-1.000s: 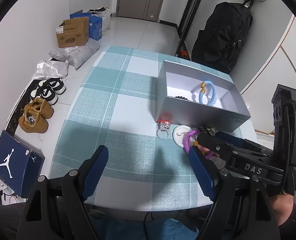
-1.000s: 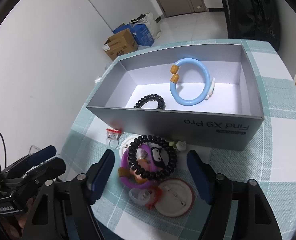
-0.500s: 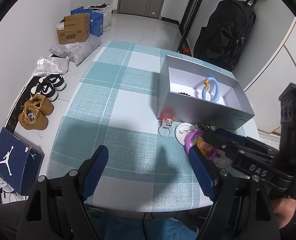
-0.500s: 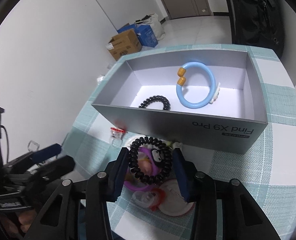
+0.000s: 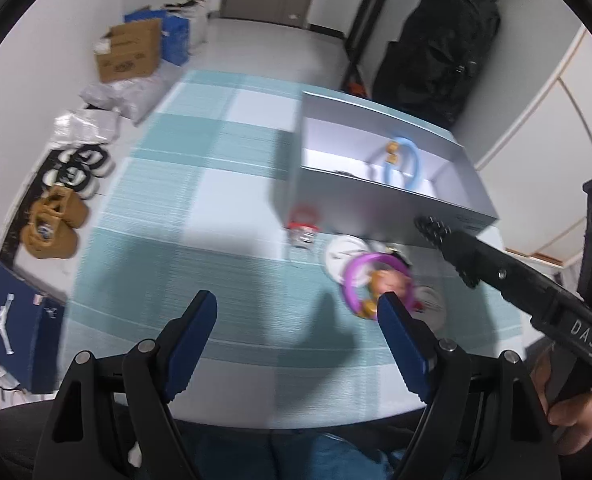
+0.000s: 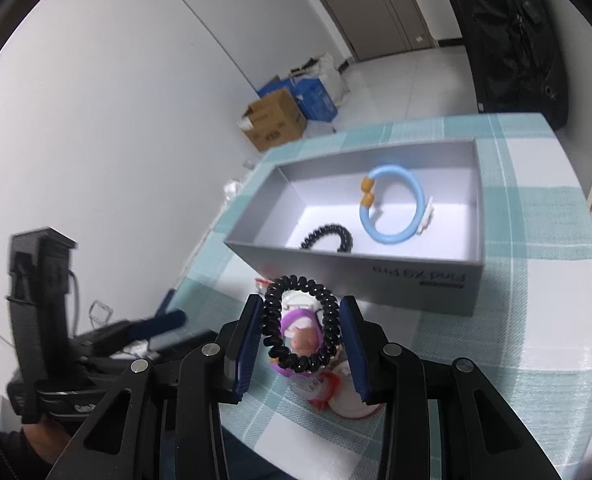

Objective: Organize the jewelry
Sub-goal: 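Lift the beaded bracelet with the right gripper while the left gripper grasps the red-and-white clip, then carry the clip and beaded bracelet into the grey box and open both grippers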

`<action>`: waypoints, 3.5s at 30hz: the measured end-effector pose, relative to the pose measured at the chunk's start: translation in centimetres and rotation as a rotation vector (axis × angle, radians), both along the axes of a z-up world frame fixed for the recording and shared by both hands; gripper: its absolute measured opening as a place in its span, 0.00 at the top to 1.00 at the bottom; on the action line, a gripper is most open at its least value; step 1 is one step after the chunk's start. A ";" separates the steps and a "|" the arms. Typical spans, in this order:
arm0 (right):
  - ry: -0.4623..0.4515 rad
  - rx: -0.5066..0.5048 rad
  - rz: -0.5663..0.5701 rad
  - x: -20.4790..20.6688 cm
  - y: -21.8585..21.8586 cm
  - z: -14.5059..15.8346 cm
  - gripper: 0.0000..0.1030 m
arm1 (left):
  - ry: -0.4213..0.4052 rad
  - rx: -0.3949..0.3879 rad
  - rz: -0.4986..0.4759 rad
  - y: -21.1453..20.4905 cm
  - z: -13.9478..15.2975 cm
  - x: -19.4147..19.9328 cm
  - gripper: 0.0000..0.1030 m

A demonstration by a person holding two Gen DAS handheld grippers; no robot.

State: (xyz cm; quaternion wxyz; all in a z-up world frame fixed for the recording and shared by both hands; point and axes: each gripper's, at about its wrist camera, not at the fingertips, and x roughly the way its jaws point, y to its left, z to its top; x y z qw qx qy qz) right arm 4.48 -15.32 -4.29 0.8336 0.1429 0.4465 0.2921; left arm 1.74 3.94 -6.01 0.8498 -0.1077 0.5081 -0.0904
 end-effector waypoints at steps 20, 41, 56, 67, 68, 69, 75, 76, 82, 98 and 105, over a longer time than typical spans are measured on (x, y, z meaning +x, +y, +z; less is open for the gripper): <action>-0.054 0.123 -0.125 0.4 -5.5 2.8 0.64 | 0.062 -0.115 -0.193 -6.0 -0.9 -1.2 0.24; -0.071 0.176 -0.161 0.5 -7.7 3.6 0.64 | 0.093 -0.045 -0.174 -7.5 -1.7 0.5 0.86; -0.072 0.178 -0.171 0.4 -7.8 3.6 0.64 | -0.028 -0.075 -0.218 -7.5 1.8 -0.2 0.86; -0.074 0.178 -0.141 0.8 -6.6 3.7 0.65 | -0.118 -0.131 -0.194 -6.6 4.0 1.3 0.86; -0.075 0.177 -0.141 0.9 -6.6 3.8 0.65 | -0.126 -0.134 -0.189 -6.5 4.1 1.5 0.86; -0.077 0.177 -0.141 0.9 -6.5 3.9 0.65 | -0.134 -0.138 -0.185 -6.3 4.4 1.8 0.86; -0.079 0.175 -0.126 2.0 -6.0 4.5 0.65 | -0.152 -0.187 -0.146 -4.9 5.3 4.2 0.86; -0.074 0.176 -0.124 2.2 -5.9 4.6 0.65 | -0.152 -0.192 -0.140 -4.8 5.2 4.5 0.86; -0.047 0.146 -0.097 3.8 -4.9 4.4 0.65 | -0.139 -0.206 -0.120 -4.5 5.0 6.4 0.86; 0.043 0.150 -0.083 8.2 -4.7 2.2 0.65 | -0.048 -0.227 -0.069 -4.0 2.9 10.0 0.86; 0.056 0.143 -0.077 9.1 -4.4 1.6 0.65 | -0.025 -0.223 -0.077 -4.3 2.4 10.6 0.86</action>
